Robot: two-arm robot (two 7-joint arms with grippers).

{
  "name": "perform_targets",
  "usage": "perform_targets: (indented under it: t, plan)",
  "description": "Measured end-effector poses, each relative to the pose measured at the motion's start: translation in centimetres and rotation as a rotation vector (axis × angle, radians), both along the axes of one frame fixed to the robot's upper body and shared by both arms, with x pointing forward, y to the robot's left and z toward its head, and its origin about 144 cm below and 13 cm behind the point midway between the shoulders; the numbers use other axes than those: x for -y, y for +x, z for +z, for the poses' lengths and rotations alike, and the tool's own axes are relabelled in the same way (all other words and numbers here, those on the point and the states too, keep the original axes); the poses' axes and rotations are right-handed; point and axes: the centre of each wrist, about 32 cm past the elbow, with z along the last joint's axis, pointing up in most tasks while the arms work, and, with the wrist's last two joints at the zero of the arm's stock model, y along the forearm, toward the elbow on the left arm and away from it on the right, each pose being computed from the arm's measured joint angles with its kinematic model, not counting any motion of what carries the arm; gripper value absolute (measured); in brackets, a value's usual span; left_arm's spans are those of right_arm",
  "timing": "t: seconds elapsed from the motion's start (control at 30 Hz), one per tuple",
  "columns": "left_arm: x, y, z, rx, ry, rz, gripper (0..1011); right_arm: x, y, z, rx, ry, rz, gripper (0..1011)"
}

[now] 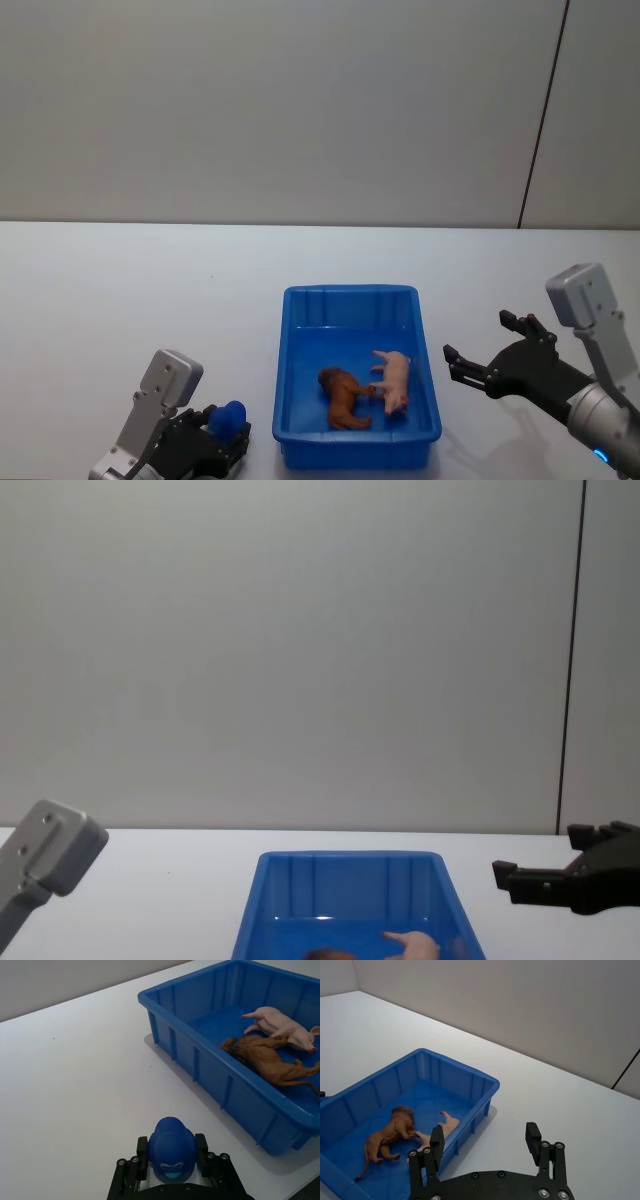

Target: Pick up the two dolls from the table and place them into the box.

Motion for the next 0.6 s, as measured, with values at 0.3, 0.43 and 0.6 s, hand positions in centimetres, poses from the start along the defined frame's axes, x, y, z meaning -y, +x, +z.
perform_targets:
  t: [0.3, 0.43, 0.6]
  plan:
    - [0.0, 0.3, 0.2, 0.005, -0.005, -0.017, 504, 0.0, 0.0, 0.0, 0.0, 0.0, 0.0, 1000]
    - [0.2, 0.6, 1.0, 0.033, 0.005, -0.026, 476, 0.0, 0.0, 0.0, 0.0, 0.0, 0.0, 1000]
    - [0.4, 1.0, 2.2, 0.075, 0.023, -0.038, 446, 0.0, 0.0, 0.0, 0.0, 0.0, 0.0, 1000]
